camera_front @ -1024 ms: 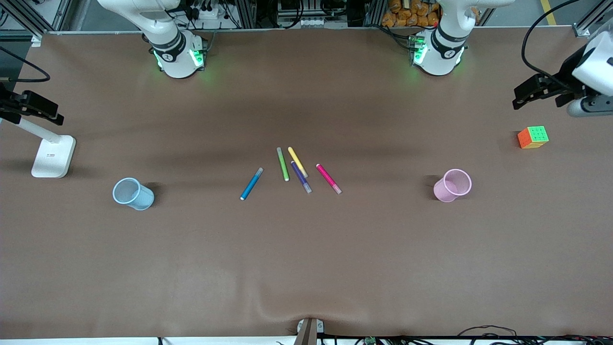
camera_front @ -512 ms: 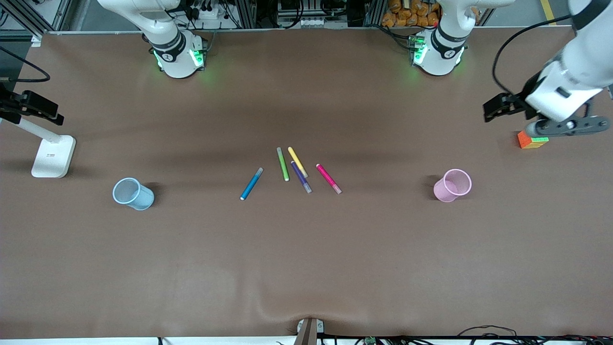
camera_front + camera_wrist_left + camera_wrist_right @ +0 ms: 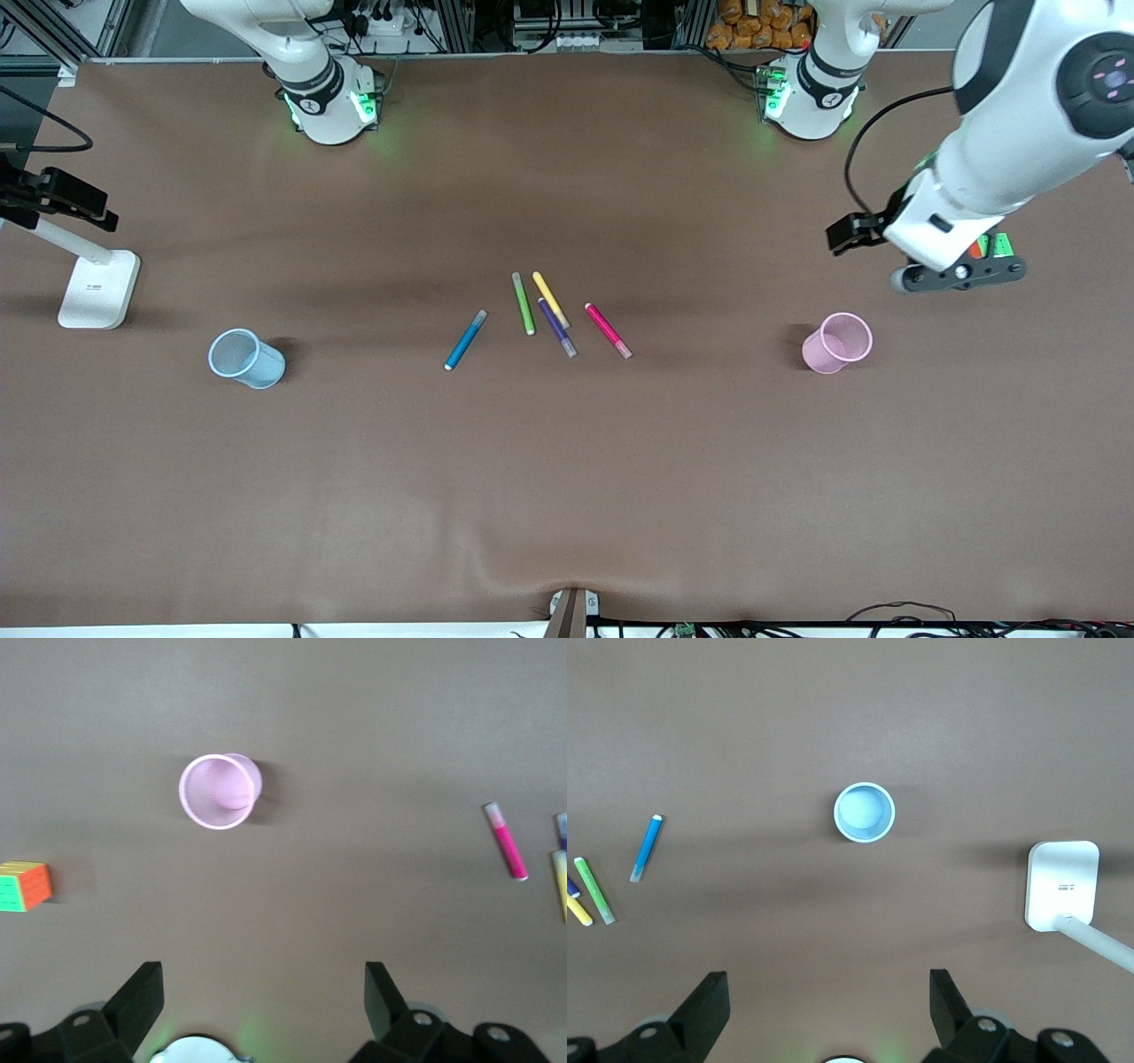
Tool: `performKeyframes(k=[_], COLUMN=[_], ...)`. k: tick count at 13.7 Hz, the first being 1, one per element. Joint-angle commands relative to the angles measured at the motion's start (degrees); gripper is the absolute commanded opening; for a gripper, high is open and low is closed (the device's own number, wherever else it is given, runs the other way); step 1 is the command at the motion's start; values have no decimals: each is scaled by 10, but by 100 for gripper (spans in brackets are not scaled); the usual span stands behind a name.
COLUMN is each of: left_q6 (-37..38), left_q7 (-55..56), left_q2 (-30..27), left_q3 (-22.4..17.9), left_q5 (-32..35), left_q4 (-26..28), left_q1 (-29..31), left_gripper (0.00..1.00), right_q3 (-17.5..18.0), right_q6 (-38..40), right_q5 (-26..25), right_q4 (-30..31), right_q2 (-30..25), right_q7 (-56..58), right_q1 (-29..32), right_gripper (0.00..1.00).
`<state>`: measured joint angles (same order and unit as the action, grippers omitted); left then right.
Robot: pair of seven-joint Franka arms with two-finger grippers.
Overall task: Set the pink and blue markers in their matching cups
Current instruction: 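Move the left gripper over the pink marker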
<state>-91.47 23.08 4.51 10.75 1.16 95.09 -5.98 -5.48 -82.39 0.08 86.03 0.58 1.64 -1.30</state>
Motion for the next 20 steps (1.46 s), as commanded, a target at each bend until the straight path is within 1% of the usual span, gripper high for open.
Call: performKeyframes(k=[1, 5, 7, 9, 13, 16, 20], left_q6=[-20, -60, -79, -85, -102, -138, -165], left_q7=[64, 152, 201, 246, 317, 371, 388], left_q2=[22, 51, 73, 105, 170, 206, 245], left_q3=[31, 75, 87, 86, 83, 81, 80], left_q5=[6, 6, 9, 14, 15, 15, 15], left_q4=[-10, -10, -11, -30, -75, -78, -78], left_q1=[0, -2, -17, -49, -85, -111, -128], left_gripper=[100, 100, 100, 100, 100, 100, 100], right_q3=[3, 4, 3, 3, 3, 3, 3], right_q6=[7, 7, 7, 7, 7, 7, 7], right_q5=[-3, -3, -3, -3, -3, -3, -3], right_q4=[-10, -10, -10, -10, -10, -10, -10], right_q2=[5, 5, 5, 7, 8, 8, 8], right_q7=[4, 4, 4, 4, 4, 5, 5], right_q1=[5, 5, 5, 5, 6, 6, 8], right_gripper=[100, 100, 100, 100, 100, 100, 100])
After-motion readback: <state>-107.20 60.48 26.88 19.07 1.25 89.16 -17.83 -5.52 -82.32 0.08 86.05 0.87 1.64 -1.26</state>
